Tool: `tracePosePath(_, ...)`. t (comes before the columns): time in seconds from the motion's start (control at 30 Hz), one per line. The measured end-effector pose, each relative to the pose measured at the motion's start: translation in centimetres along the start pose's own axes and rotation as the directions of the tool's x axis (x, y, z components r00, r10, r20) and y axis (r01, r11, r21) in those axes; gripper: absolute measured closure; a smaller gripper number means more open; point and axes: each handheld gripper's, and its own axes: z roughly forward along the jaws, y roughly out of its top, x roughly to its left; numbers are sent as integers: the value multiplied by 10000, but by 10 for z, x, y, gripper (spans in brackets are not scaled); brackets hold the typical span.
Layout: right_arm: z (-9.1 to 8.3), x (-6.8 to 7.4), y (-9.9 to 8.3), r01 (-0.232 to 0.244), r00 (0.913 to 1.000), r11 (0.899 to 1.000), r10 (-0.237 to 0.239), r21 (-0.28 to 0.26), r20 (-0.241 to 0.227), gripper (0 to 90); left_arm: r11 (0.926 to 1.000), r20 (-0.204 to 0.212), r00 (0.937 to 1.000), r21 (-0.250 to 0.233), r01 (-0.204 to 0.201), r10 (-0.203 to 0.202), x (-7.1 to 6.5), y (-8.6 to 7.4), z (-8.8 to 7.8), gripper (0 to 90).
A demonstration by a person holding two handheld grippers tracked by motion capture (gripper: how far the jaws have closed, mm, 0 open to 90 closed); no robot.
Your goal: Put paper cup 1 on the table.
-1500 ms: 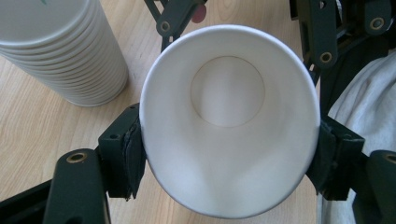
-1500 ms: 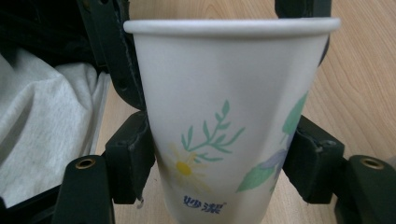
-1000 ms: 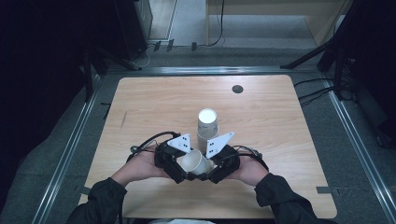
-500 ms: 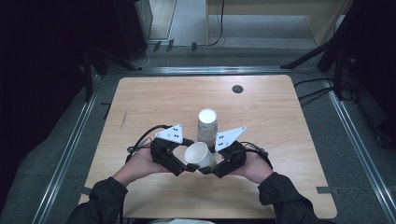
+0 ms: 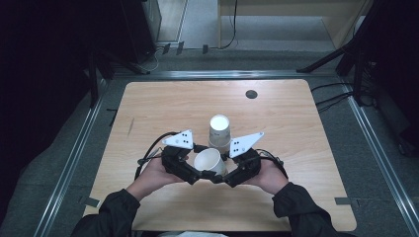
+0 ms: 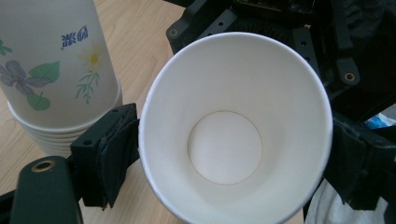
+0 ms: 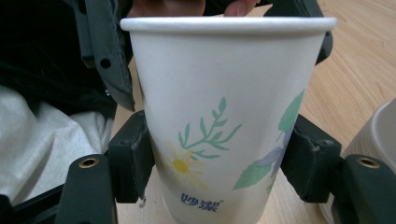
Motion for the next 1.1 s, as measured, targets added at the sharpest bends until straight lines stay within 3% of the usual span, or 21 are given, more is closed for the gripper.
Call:
tracePosePath(0.2,0,0,1,-149,9998,9995,144,-273,-170,333,9985,72,9997,-498,234,-231,0,0,0,141)
tracePosePath(0.4,0,-1,1,-215,9995,9992,207,-337,-239,334,9981,463,9986,-549,281,-256,1,-1,1,211)
tracePosePath(0.63,-1,-1,1,-221,9995,9989,211,-422,-235,339,9976,291,9995,-680,147,-127,-1,0,-1,231)
tracePosePath(1.1,2,0,2,-380,9987,9991,373,-196,-360,310,9992,228,9995,-339,-227,235,-4,2,-4,282)
